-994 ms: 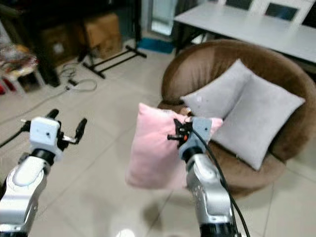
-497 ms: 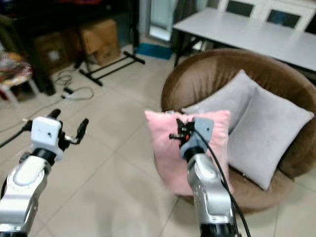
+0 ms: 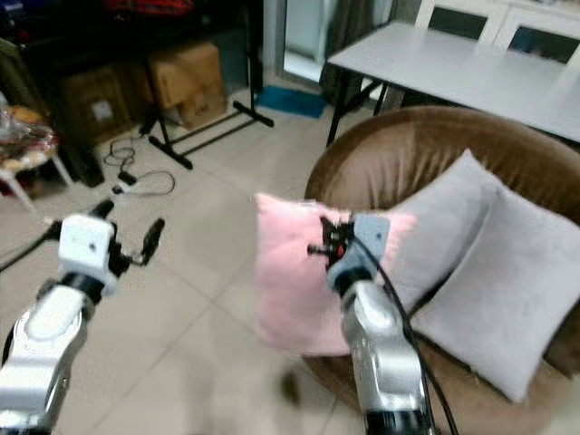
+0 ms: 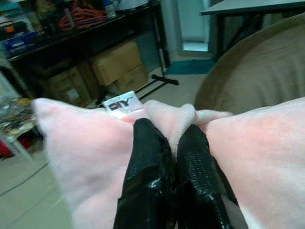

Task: Move the pillow to the sofa from floor

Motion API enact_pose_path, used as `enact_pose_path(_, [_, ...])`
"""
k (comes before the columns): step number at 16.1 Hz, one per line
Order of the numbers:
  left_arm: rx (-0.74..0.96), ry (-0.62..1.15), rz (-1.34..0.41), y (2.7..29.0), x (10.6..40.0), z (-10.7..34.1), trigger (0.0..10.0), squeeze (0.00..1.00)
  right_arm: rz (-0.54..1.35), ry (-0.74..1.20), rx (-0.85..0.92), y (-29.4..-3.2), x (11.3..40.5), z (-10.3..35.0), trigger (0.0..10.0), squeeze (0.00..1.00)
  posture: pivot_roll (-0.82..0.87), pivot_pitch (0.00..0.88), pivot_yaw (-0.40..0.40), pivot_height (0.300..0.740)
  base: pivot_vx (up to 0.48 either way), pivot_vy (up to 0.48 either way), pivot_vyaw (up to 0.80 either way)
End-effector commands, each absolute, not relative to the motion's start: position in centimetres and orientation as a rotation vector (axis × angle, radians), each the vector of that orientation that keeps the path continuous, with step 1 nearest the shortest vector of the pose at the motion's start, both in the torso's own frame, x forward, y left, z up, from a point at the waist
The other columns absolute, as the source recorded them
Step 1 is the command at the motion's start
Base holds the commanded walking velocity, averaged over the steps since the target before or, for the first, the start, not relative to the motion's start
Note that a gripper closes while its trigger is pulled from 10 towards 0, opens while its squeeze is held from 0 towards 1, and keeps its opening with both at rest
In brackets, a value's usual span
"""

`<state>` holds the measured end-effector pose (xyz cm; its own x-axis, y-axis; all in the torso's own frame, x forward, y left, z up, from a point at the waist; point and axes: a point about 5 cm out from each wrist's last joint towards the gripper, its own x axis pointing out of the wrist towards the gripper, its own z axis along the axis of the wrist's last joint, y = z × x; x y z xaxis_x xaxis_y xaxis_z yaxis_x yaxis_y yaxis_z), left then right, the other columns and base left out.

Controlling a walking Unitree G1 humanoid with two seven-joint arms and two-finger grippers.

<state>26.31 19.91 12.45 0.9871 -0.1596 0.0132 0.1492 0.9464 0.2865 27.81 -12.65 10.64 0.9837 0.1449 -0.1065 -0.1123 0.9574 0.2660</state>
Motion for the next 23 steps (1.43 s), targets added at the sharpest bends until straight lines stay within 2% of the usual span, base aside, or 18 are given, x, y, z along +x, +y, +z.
enact_pose_path(1, [0.281,-0.04,-0.19,19.0,26.4,12.5,10.0,0.0,0.102,0.081,0.243,-13.7,28.0,11.6,10.0,0.0,0.02,0.0,-0.028,0.74,0.42,0.0,0.0])
enact_pose_path(6, [0.282,-0.027,-0.229,18.7,26.1,12.2,10.0,0.0,0.053,0.11,0.261,-14.0,28.3,11.5,10.0,0.0,0.02,0.0,-0.034,0.74,0.425,0.0,-0.16])
enact_pose_path(11, [0.299,0.002,-0.311,18.2,25.7,11.8,10.0,0.0,-0.034,0.177,0.196,-14.7,27.5,11.2,10.0,0.0,0.02,0.002,-0.037,0.74,0.41,0.0,-0.16])
enact_pose_path(17, [0.34,0.045,-0.493,17.4,25.0,11.3,10.0,0.0,-0.011,0.177,0.183,-13.4,26.9,12.2,10.0,0.0,0.02,0.01,-0.035,0.74,0.0,0.0,0.0])
enact_pose_path(20, [0.36,0.07,-0.559,17.4,24.7,11.1,10.0,0.0,-0.014,0.184,0.173,-13.5,26.8,12.4,10.0,0.0,0.01,0.01,-0.036,0.74,0.0,0.0,0.0])
enact_pose_path(23, [0.367,0.07,-0.6,17.1,24.7,11.1,10.0,0.0,-0.07,0.206,0.088,-14.4,26.6,12.7,10.0,0.0,0.01,0.009,-0.034,0.74,0.0,0.0,0.0])
